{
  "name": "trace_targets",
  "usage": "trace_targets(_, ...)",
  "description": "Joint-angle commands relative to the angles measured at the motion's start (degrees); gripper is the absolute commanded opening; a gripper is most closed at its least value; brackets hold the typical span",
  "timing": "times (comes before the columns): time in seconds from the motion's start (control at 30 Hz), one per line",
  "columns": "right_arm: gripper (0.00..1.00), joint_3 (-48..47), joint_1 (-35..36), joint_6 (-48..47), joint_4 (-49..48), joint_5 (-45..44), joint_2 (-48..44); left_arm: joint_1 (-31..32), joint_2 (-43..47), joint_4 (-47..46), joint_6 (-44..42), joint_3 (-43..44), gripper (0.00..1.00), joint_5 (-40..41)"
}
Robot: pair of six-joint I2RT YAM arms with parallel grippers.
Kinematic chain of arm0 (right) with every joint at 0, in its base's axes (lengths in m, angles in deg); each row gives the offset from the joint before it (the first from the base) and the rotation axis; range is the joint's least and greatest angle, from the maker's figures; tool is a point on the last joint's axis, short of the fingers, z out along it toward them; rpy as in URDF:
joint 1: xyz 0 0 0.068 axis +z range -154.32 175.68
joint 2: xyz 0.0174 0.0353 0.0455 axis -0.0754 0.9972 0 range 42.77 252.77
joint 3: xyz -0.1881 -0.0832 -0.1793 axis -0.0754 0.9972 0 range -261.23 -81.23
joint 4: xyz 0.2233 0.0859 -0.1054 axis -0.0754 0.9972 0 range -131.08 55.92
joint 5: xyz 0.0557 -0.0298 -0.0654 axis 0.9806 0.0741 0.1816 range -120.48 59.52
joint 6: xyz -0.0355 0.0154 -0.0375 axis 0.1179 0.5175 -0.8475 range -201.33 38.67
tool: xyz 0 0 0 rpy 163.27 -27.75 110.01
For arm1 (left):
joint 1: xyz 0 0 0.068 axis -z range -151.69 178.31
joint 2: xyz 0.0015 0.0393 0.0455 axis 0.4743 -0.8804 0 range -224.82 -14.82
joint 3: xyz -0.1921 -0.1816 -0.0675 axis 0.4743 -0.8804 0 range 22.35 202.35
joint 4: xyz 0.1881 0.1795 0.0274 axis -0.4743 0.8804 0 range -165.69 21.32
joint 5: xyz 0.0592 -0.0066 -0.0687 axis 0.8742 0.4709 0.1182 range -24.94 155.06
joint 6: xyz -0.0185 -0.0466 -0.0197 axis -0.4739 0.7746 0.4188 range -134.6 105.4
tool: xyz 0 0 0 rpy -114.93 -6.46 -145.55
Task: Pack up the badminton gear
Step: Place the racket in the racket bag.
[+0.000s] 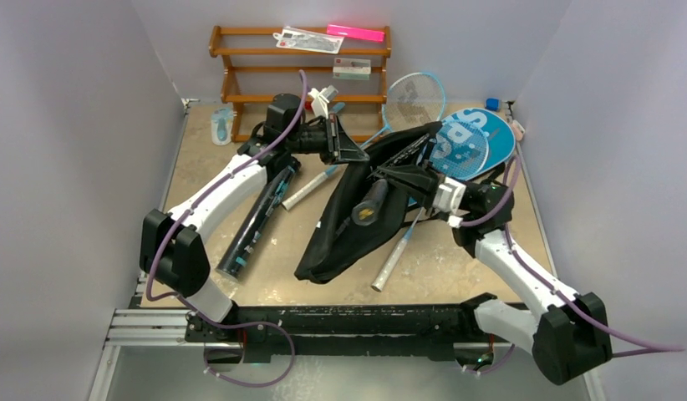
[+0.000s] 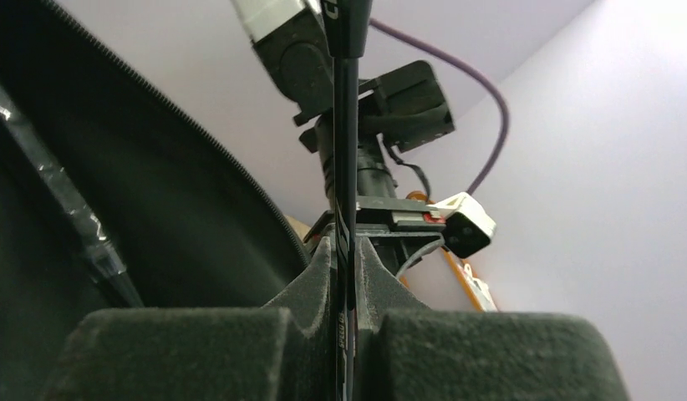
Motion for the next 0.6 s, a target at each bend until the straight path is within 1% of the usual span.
trace_targets(0.0,0.0,-4.27,5.14,-28.29,29.7,-5.28,-3.57,-0.57,3.68,-0.89,-2.31,2.11,0.0,-2.67)
trace_targets(0.07,0.0,-5.12,6.23,-32.4,34.37,-6.98,-3.38,-0.59,3.59,0.27,-3.28,2.46,0.0,-2.83)
trace_targets(0.13,0.0,-4.88,6.29,-33.69,35.1,-7.69,-3.0,-0.53,3.68,1.34,-4.07,2.63,0.0,-3.01)
trace_targets(0.27,0.0,-5.22,6.77,-37.93,40.16,-7.54,-1.98,-0.61,4.27,2.31,-4.69,2.67,0.0,-3.68)
trace_targets(0.43,0.0,-2.7,7.08,-39.0,38.98,-7.18,0.4,-0.89,5.19,3.08,-5.1,2.78,0.0,-4.68)
trace_targets(0.53,0.0,-2.02,7.17,-38.72,39.63,-7.23,2.12,-1.12,5.62,3.14,-5.08,2.36,0.0,-5.04)
trace_targets(0.57,0.01,-1.81,7.23,-38.86,40.18,-7.51,2.65,-1.21,5.81,3.14,-5.19,2.25,0.0,-5.11)
